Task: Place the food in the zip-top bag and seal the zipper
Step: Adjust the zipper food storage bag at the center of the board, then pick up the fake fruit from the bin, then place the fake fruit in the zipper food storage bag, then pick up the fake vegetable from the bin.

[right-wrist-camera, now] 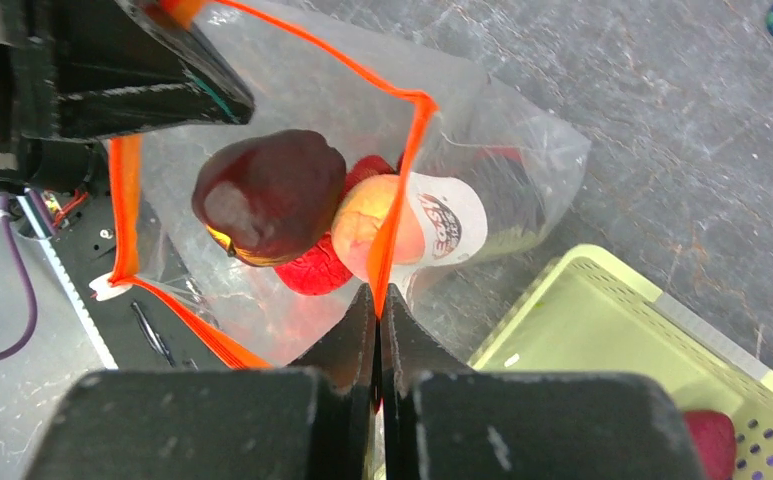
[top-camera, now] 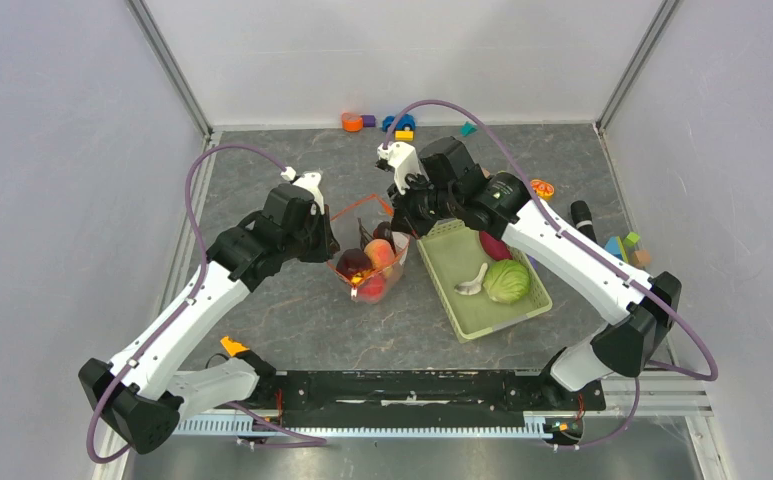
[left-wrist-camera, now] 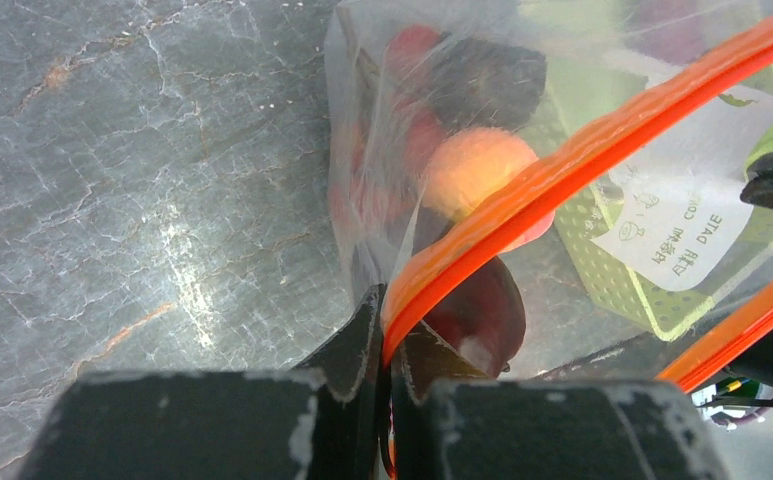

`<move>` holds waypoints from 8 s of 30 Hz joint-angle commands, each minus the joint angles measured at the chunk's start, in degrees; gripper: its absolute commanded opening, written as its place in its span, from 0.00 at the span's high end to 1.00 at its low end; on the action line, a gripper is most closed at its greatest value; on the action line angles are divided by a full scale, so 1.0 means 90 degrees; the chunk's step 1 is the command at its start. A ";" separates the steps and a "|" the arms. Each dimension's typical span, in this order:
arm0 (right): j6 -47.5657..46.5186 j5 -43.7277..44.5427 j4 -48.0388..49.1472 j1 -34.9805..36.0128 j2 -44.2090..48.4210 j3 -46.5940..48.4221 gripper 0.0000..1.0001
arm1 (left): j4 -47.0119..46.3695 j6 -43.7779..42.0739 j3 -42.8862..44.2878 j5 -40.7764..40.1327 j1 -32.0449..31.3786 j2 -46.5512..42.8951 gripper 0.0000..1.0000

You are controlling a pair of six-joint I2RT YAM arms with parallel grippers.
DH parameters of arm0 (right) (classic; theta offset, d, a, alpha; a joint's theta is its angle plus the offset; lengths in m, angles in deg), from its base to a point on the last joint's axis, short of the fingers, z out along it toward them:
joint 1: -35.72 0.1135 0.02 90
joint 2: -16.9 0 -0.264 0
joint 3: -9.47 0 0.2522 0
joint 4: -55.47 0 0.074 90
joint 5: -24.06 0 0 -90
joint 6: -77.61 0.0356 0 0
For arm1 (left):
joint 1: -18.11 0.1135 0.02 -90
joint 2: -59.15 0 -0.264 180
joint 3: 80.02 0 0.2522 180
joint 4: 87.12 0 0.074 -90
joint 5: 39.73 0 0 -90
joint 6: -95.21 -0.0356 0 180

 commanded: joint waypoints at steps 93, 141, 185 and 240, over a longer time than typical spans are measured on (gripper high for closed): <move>0.0245 0.5824 0.2925 -0.1533 -0.1199 -0.3885 0.33 | -0.0171 -0.0352 0.0197 0.0785 -0.0006 0.0384 0.98; 0.0623 -0.1286 0.6382 -0.1520 0.3211 -0.4732 0.71 | -0.0208 -0.0342 0.0168 0.1098 -0.0010 0.0351 0.98; -0.1781 0.1761 0.4185 0.1105 0.0849 -0.2854 0.38 | -0.0297 -0.0358 0.0129 0.1204 -0.0008 0.0278 0.98; 0.2749 0.4140 0.0005 -0.1429 0.2442 -0.4572 0.02 | -0.0351 -0.0264 0.0098 0.1426 -0.0007 0.0247 0.97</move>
